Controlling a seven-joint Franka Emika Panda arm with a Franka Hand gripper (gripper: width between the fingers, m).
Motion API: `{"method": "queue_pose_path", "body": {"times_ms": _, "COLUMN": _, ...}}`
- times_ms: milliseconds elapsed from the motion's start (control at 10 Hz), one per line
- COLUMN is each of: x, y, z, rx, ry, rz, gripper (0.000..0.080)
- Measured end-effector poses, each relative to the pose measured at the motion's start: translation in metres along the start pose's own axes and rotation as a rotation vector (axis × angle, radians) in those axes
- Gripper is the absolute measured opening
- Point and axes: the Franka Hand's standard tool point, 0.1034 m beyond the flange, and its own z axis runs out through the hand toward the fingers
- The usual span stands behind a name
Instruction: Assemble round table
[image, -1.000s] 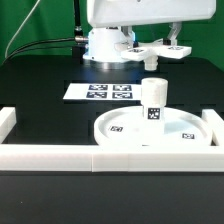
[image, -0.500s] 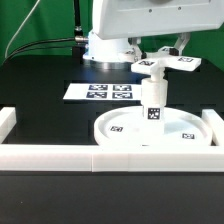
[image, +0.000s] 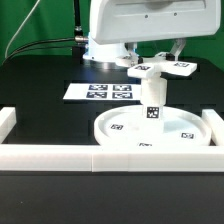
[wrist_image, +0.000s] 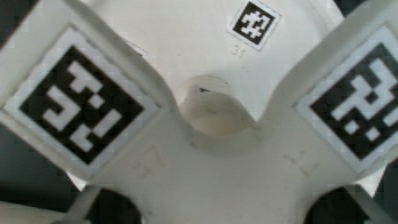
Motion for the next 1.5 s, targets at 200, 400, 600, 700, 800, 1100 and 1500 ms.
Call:
{"method": "queue_pose_path", "body": {"times_ms": 200, "x": -0.0009, "y": 0.0006, "z": 0.0038, "rx": -0.003, "ry": 0.006, "rz": 0.001, "gripper": 0.0442}}
{"method": "queue_pose_path", "body": {"times_ms": 400, "x": -0.0004, "y": 0.0003, "z": 0.0088, "rx": -0.011, "ry": 0.030, "rz": -0.001, "gripper": 0.0442}}
{"method": "queue_pose_path", "body": {"times_ms": 600, "x": 0.0034, "y": 0.0014, "z": 0.0085, "rx": -0.020, "ry": 0.061, "rz": -0.004, "gripper": 0.0442}}
{"method": "queue_pose_path", "body": {"times_ms": 700, "x": 0.0054, "y": 0.0023, "z": 0.0084, "rx": -0.025, "ry": 0.077, "rz": -0.011, "gripper": 0.0442}}
{"method": "queue_pose_path", "body": {"times_ms": 800, "x": 0.0056, "y": 0.0024, "z": 0.0082, "rx": -0.026, "ry": 0.079, "rz": -0.021, "gripper": 0.0442}}
{"method": "queue_pose_path", "body": {"times_ms": 1100, "x": 0.0056, "y": 0.0024, "z": 0.0081, "rx": -0.026, "ry": 0.079, "rz": -0.021, "gripper": 0.0442}}
{"method": "queue_pose_path", "body": {"times_ms": 1500, "x": 0.0056, "y": 0.0027, "z": 0.0081, "rx": -0.024, "ry": 0.079, "rz": 0.006, "gripper": 0.0442}}
